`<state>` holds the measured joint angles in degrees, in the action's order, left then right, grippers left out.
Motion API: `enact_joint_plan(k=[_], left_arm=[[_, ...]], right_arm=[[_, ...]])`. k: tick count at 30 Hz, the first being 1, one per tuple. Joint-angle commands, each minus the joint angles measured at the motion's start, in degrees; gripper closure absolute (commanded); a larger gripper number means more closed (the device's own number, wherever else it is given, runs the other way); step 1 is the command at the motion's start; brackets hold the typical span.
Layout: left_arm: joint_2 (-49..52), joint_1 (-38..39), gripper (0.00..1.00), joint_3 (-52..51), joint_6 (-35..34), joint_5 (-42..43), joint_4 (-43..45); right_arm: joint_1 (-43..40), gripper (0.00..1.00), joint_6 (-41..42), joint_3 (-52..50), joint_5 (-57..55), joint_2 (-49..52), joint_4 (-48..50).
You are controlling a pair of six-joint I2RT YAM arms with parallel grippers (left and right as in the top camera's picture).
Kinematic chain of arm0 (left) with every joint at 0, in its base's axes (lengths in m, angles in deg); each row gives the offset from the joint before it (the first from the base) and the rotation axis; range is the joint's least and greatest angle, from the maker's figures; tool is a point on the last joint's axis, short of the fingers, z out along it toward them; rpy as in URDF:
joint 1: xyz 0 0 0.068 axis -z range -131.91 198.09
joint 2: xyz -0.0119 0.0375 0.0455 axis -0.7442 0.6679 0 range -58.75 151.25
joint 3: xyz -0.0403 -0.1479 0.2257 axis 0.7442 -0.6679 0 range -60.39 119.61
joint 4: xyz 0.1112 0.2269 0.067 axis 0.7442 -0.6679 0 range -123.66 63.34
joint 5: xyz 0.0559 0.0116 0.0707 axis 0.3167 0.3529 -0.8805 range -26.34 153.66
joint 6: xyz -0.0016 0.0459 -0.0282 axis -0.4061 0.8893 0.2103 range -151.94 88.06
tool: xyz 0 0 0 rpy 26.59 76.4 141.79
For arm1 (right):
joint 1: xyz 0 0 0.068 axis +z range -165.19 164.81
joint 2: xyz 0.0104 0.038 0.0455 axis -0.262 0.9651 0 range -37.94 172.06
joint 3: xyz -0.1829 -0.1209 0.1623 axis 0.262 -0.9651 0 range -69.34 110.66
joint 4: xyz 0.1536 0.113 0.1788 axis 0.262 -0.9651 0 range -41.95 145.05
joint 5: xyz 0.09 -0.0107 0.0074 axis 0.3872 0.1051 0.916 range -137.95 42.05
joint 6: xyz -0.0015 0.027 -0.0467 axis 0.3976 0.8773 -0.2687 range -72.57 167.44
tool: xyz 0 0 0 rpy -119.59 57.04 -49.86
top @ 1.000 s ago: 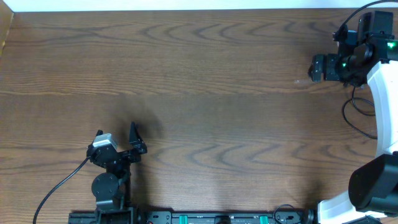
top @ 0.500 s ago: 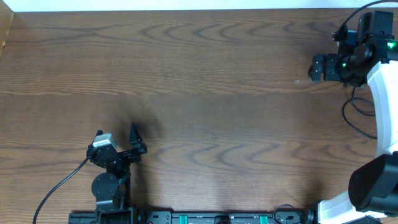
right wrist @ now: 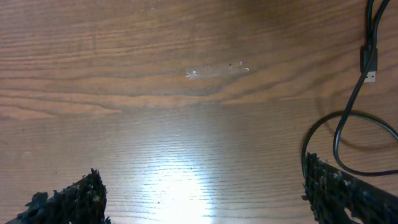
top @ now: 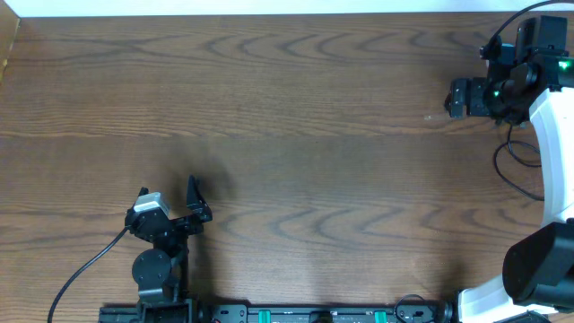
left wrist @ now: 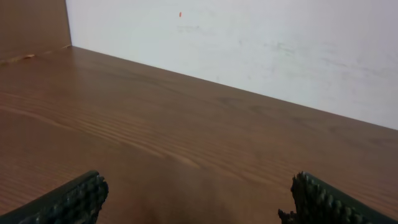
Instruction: Untangle cables
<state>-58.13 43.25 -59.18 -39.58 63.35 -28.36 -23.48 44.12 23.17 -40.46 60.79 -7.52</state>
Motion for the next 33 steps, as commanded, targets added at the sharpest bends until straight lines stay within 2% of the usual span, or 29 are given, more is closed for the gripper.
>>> enact_joint_plan(k=[1, 10, 14, 17, 19, 25, 29, 33], left_arm=[[-0.4, -0.3, 0.05, -1.0, 0.5, -0.5, -2.5], [-0.4, -0.3, 0.05, -1.0, 0.5, -0.5, -2.5], [-0.4, -0.3, 0.05, -1.0, 0.5, -0.5, -2.5], [-0.4, -0.3, 0.05, -1.0, 0.5, -0.5, -2.5], [-0.4, -0.3, 0.05, -1.0, 0.5, -0.5, -2.5], [-0.4, -0.3, 0.05, -1.0, 0.5, -0.5, -2.5], [-0.4, -0.3, 0.05, -1.0, 0.5, -0.5, -2.5], [-0.4, -0.3, 0.05, -1.0, 0.5, -0.5, -2.5]], right_arm=[[0.2, 0.01, 0.7, 0.0, -0.3, -1.0, 0.0], [0.2, 0.01, 0.0, -0.9, -1.6, -6.7, 0.1], [0.2, 0.01, 0.1, -6.8, -0.5, -12.7, 7.7], [1.0, 0.01, 0.1, -17.4, -0.2, -19.8, 18.8], [2.6, 0.01, 0.2, -30.1, -0.2, -27.6, 30.7], [4.7, 0.01, 4.8, -57.0, 0.6, -44.5, 55.5], [4.7, 0.01, 9.9, -71.8, 0.6, -54.2, 68.4], [4.7, 0.01, 12.2, -84.0, 0.6, -64.2, 76.1]])
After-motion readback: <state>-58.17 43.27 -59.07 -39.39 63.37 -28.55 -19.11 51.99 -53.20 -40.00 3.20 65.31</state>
